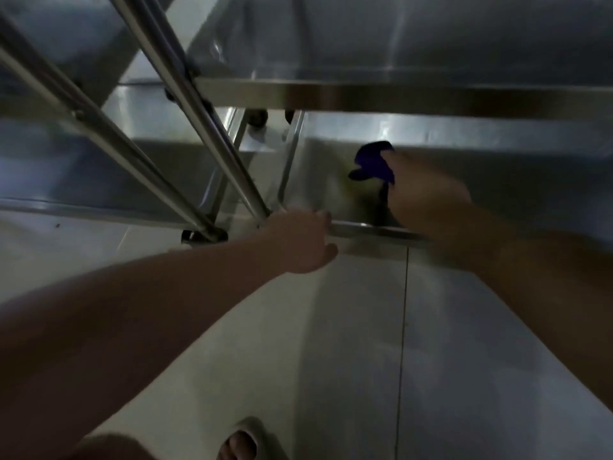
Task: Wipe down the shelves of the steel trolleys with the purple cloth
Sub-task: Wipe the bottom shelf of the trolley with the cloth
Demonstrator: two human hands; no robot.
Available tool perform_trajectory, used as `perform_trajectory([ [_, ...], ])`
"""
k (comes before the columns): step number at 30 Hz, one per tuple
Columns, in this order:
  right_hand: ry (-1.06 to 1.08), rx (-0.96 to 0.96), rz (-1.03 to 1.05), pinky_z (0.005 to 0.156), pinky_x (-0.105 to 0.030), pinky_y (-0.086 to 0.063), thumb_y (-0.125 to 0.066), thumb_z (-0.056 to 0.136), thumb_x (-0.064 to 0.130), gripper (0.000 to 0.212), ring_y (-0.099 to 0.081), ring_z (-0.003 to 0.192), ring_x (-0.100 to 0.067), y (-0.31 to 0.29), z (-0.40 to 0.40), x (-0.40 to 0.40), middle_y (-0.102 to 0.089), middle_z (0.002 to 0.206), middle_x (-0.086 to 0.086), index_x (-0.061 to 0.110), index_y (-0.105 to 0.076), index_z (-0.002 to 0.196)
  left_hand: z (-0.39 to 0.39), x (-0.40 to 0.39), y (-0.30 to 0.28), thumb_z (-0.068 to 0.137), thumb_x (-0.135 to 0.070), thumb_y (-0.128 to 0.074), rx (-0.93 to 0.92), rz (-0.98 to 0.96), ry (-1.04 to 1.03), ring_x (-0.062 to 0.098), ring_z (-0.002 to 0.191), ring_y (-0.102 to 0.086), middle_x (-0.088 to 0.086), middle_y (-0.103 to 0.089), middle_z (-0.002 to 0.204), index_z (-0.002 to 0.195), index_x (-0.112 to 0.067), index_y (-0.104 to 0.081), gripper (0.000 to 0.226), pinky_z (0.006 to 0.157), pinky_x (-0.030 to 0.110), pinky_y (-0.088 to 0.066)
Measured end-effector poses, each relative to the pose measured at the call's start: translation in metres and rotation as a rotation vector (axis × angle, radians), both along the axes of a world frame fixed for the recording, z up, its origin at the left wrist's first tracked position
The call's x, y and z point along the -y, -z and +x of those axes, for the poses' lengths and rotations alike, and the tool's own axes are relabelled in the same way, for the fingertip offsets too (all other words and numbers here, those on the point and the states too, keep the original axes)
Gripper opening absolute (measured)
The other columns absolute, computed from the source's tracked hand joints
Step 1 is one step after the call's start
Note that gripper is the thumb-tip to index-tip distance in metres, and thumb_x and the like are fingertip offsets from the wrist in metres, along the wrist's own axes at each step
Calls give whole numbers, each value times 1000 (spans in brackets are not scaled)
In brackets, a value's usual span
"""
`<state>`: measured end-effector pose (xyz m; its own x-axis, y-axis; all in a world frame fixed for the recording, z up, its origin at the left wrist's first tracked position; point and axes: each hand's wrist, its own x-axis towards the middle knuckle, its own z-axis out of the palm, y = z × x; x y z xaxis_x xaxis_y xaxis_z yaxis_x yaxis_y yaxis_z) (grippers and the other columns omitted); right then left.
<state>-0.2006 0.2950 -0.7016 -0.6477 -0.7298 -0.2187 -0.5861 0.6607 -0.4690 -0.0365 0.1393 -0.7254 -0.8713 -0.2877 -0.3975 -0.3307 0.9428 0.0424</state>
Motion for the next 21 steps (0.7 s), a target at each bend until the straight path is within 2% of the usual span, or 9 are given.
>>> perform_trajectory([
  [2,-40,16,-65,110,-46,-44,-49,96,-3,64,-53,129,-22,2,1,11,-49,149,6,42,-49,142,10,7,5,101,-57,-54,26,31,-9,35,131,-57,8,-57,145,153,-19,-46,65,104,47,-51],
  [6,3,-125,-42,101,-54,-50,-53,93,-1,59,-58,121,-33,9,5,44,-52,141,-9,24,-46,146,32,30,15,100,-54,-58,-12,100,-77,29,130,-58,6,-58,144,154,-21,-48,63,99,36,-49],
  [8,38,-194,-82,100,-54,-50,-56,94,0,57,-58,119,-33,10,9,61,-55,136,-11,19,-45,147,41,46,14,100,-51,-59,-25,195,-165,24,113,-65,0,-67,122,140,-20,-61,52,86,29,-48],
  [10,29,-212,-115,102,-52,-50,-58,93,0,57,-58,120,-33,11,12,79,-56,137,-10,19,-47,146,44,65,15,102,-53,-54,39,179,-130,20,97,-68,-2,-69,103,118,-18,-71,42,77,31,-54],
  [12,17,-209,-156,105,-49,-48,-58,95,3,56,-57,123,-32,15,14,97,-54,141,-9,19,-46,148,48,85,16,101,-60,-46,123,197,-116,17,95,-71,-2,-72,102,108,-20,-76,50,74,28,-55],
  [14,20,-242,-216,104,-44,-47,-58,98,8,55,-56,126,-31,22,19,113,-54,143,-10,16,-42,150,53,105,17,99,-65,-47,184,231,-211,16,99,-68,-1,-71,107,109,-20,-77,55,70,23,-46],
  [17,24,-218,-310,93,-35,-46,-58,99,13,49,-59,118,-26,41,29,137,-58,136,-8,16,-46,146,58,131,23,100,-63,-57,194,276,-373,13,99,-62,-3,-67,113,120,-20,-72,50,73,27,-46],
  [19,23,-159,-326,88,-32,-45,-58,100,18,43,-59,111,-22,56,38,156,-59,131,-5,19,-50,142,53,141,18,94,-62,-68,107,478,-535,15,109,-64,-5,-66,121,133,-23,-66,55,88,37,-55],
  [21,-20,-90,-310,86,-34,-46,-57,101,27,41,-57,103,-16,70,44,170,-60,126,-1,22,-51,142,45,145,10,85,-59,-77,-21,709,-627,10,112,-65,-10,-65,125,132,-33,-64,55,92,34,-54],
])
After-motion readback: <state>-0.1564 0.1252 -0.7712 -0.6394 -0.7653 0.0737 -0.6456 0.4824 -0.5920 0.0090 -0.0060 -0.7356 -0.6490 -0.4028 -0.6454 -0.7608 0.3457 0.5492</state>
